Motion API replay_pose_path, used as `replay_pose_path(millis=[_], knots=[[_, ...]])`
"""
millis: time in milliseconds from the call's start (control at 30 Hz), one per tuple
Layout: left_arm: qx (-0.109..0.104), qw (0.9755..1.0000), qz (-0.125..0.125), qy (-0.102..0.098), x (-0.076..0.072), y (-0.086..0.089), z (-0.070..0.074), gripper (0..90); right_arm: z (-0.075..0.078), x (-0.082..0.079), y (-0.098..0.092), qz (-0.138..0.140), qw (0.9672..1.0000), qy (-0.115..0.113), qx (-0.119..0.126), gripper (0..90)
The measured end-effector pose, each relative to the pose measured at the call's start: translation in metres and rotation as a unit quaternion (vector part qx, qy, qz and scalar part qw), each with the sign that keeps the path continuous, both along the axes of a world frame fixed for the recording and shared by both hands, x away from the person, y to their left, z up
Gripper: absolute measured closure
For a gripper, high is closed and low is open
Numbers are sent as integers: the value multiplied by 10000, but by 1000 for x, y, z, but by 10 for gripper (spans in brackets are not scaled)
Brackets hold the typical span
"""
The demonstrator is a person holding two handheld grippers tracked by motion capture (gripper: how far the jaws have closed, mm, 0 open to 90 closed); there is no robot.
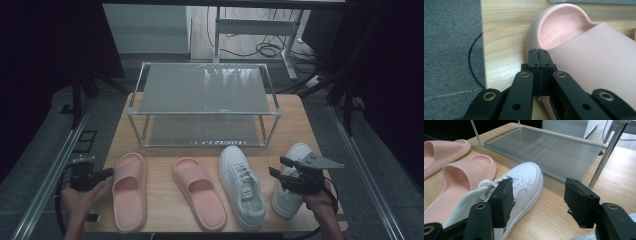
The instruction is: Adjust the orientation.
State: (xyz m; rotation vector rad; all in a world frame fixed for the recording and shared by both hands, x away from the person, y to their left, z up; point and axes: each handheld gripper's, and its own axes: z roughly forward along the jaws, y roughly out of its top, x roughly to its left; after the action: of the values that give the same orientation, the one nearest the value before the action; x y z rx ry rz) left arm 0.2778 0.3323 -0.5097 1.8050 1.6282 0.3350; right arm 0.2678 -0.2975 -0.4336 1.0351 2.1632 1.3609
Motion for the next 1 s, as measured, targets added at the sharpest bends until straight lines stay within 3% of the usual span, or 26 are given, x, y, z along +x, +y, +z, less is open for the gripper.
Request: replay_pose_path(millis=[600, 1000], knots=[[7, 9992, -396, 16, 23, -38, 2, 900, -1, 1, 0, 6, 10000, 24, -28, 408], [34, 9988, -481, 12, 29, -47, 2, 900, -3, 2, 0, 2, 10000, 30, -26, 408]])
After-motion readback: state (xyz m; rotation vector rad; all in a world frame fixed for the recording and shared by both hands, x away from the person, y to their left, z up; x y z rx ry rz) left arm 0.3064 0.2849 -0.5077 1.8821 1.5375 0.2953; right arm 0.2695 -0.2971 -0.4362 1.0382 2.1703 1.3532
